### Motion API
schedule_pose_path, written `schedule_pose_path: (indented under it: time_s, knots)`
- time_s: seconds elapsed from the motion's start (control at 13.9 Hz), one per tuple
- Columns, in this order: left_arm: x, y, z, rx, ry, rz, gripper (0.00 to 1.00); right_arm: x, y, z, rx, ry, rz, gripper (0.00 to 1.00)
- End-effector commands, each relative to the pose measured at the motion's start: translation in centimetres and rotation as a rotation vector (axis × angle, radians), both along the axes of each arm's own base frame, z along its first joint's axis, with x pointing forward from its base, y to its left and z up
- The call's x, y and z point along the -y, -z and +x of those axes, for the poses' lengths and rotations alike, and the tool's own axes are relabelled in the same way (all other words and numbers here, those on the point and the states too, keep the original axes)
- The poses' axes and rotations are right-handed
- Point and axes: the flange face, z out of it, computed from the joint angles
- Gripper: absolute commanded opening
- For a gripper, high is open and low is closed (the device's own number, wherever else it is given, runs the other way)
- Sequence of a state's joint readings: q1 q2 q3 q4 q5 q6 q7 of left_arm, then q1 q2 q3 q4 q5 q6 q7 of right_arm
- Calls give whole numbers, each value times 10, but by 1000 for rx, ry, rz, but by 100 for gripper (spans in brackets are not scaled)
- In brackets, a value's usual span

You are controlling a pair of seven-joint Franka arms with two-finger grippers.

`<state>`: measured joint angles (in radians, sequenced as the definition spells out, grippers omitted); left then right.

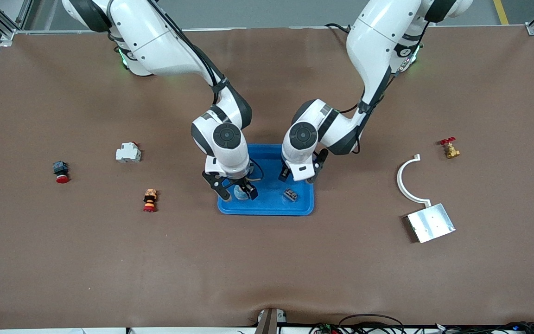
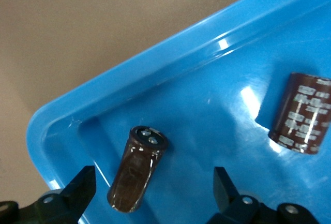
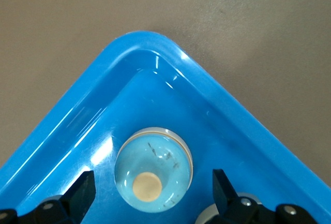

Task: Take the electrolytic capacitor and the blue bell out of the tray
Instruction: 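Close and lift the right gripper with bell while the left lifts capacitor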

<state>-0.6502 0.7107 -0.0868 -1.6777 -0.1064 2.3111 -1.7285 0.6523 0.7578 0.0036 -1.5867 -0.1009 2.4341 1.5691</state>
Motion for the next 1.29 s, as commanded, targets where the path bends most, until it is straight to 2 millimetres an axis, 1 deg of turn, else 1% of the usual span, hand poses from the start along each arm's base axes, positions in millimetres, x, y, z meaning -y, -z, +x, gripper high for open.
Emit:
schedule_pose_path:
  time_s: [0.0,0.36,0.43,0.57,0.65,0.72,0.79,0.93,1.0,1.15,1.22]
  knots:
    - [-1,6,0,19,12,9,100,-8,6,5,23,15,-10,100]
    - [0,5,1,23,11,5,100,-9,10,7,30,19,-17,100]
    - [0,4,2,26,11,3,84,-9,10,7,30,19,-17,100]
    - [0,4,2,26,11,3,61,-10,8,8,31,18,-14,100]
    - [0,4,2,26,11,3,50,-9,9,8,30,18,-15,93]
    - [1,2,2,28,12,1,40,-9,9,8,30,16,-16,84]
    - [2,0,2,31,12,-1,31,-10,9,8,31,12,-15,72]
    - [6,-1,0,33,13,-3,9,-10,8,9,33,12,-15,45]
    - [6,-2,0,33,12,-2,0,-11,6,10,36,13,-12,31]
    - [7,-5,1,36,4,-4,0,-11,5,10,36,11,-12,8]
    - [6,-7,2,37,2,-7,0,-12,2,11,38,10,-12,0]
